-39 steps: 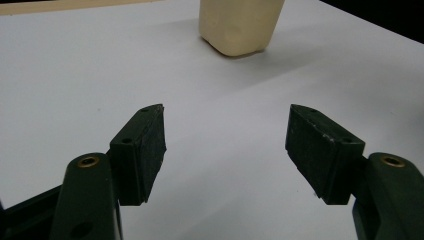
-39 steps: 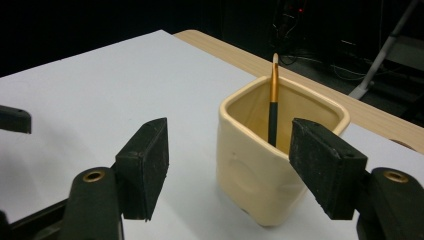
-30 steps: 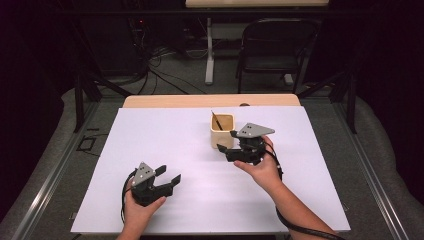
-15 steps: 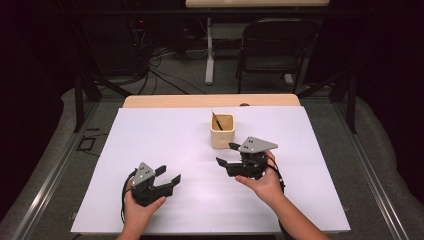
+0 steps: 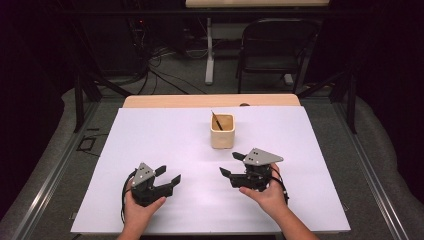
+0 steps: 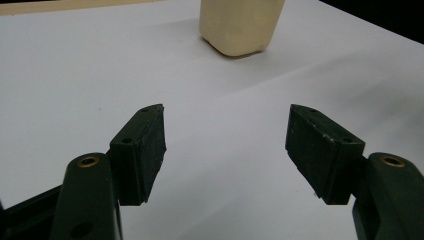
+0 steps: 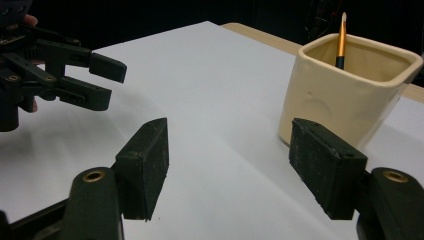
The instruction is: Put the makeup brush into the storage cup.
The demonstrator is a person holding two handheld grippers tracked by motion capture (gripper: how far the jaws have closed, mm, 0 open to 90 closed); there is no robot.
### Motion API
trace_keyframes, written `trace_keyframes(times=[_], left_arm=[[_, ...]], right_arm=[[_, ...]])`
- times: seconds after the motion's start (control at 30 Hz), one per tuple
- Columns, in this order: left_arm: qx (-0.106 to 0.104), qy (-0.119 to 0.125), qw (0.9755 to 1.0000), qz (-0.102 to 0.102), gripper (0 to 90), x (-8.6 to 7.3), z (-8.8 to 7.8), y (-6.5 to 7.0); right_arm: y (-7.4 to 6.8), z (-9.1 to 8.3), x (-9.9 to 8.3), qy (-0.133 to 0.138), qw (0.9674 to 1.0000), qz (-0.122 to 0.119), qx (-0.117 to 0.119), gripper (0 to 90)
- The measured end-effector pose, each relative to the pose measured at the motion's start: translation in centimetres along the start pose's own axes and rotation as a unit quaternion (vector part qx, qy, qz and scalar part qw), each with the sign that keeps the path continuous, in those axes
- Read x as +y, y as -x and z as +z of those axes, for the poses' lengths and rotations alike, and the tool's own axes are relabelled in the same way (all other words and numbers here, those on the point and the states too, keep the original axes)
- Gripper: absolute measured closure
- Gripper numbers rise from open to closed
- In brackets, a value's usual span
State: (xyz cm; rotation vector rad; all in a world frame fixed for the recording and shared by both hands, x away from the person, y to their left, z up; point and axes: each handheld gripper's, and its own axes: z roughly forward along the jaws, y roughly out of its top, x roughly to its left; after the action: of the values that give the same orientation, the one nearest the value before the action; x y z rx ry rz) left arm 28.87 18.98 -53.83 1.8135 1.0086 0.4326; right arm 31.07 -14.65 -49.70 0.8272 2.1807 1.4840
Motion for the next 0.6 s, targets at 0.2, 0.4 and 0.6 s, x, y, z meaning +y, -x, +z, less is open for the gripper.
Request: trace_keyframes(times=[0.2,0.4,0.6], left_arm=[[0.0,0.0,1.0,0.001,32.5,0.0,0.0,0.0],[0.001,-0.001,1.0,-0.002,32.5,0.0,0.0,0.0],[0.001,-0.002,1.0,-0.003,32.4,-0.1,0.0,0.0]], right_arm=[[-0.2,-0.5,-0.7,-0.005,1.0,-0.005,-0.005,32.2],[-0.2,-1.5,-1.7,0.001,0.9999,0.012,-0.009,32.2],[-0.2,-1.9,-2.4,-0.001,0.9997,0.019,-0.012,32.3]])
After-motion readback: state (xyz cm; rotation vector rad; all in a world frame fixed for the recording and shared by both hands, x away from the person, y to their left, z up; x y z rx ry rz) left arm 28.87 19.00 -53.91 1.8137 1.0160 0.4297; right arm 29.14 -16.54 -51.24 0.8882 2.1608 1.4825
